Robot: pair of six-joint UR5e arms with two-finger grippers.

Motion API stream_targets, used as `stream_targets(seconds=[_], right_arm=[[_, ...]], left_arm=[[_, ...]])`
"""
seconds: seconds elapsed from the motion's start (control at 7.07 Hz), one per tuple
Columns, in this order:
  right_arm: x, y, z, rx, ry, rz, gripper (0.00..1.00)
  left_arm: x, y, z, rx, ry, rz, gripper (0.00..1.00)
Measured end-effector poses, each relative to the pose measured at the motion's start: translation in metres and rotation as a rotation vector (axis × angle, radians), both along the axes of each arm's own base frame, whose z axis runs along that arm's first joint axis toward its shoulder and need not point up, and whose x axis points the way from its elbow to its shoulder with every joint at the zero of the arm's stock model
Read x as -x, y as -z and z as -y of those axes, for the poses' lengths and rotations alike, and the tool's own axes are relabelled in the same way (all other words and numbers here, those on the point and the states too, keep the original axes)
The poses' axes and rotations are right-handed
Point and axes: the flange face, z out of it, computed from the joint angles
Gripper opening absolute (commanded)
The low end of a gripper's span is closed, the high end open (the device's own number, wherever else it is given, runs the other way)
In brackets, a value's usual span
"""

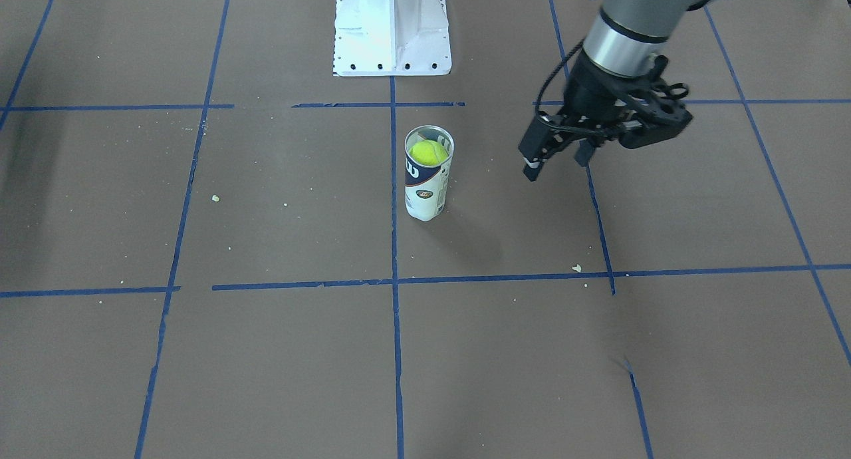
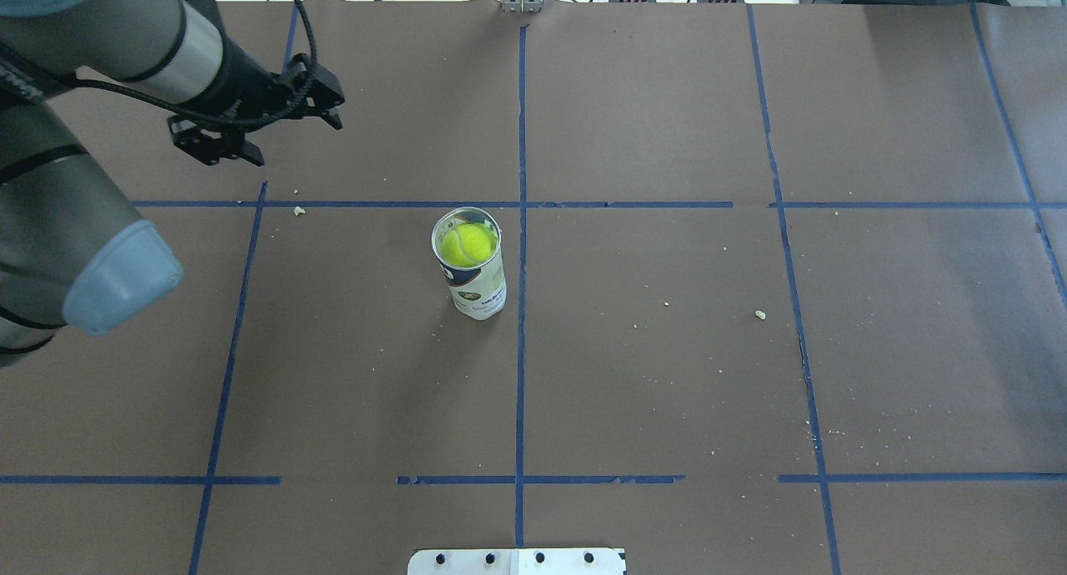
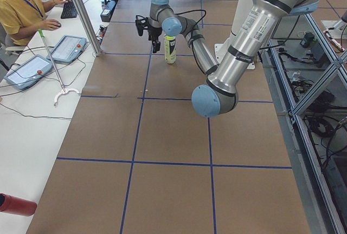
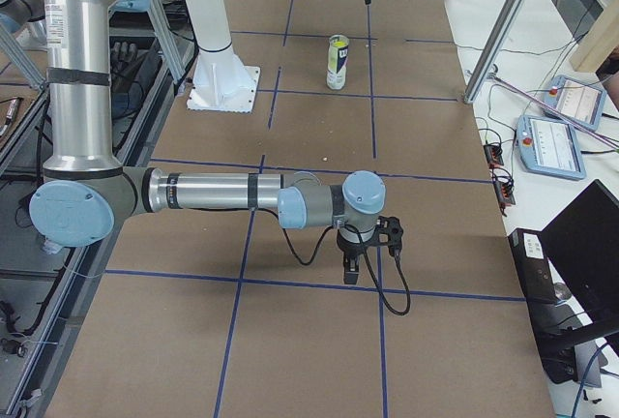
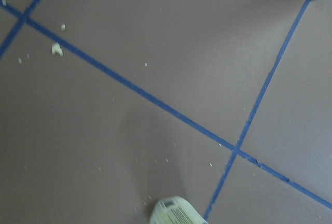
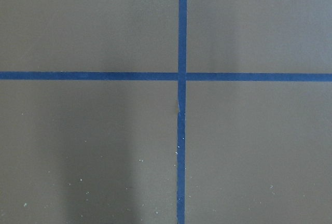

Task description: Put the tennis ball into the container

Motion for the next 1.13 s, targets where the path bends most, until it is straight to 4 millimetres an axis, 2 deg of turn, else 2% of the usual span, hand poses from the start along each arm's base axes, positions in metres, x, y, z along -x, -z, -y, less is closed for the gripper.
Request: stream_targets(seconds=[0.14,0.42,0.71,0.85,0.99,1.13], right_arm=[[0.0,0.0,0.0,0.0,0.0,0.0,1.0],[0.0,0.0,0.0,0.0,0.0,0.0,1.0],[0.0,0.0,0.0,0.0,0.001,0.0,1.0],[0.0,0.0,0.0,0.0,0.0,0.0,1.0],[0.0,0.0,0.0,0.0,0.0,0.0,1.0],[0.0,0.0,0.0,0.0,0.0,0.0,1.0]], left_arm=[[0.043,-0.051,0.01,-0.053,-0.085,0.06,1.0],[0.165,-0.177,0.015,-0.159,-0.273,0.147,1.0],[0.279,-0.313,0.008,-0.18,-0.384,0.205,1.0],[0.329,-0.374,-0.002,-0.136,-0.384,0.207,1.0],[0.359,-0.415,-0.016,-0.134,-0.406,0.203,1.0],[0.371,-0.435,-0.027,-0.152,-0.438,0.205,1.0]])
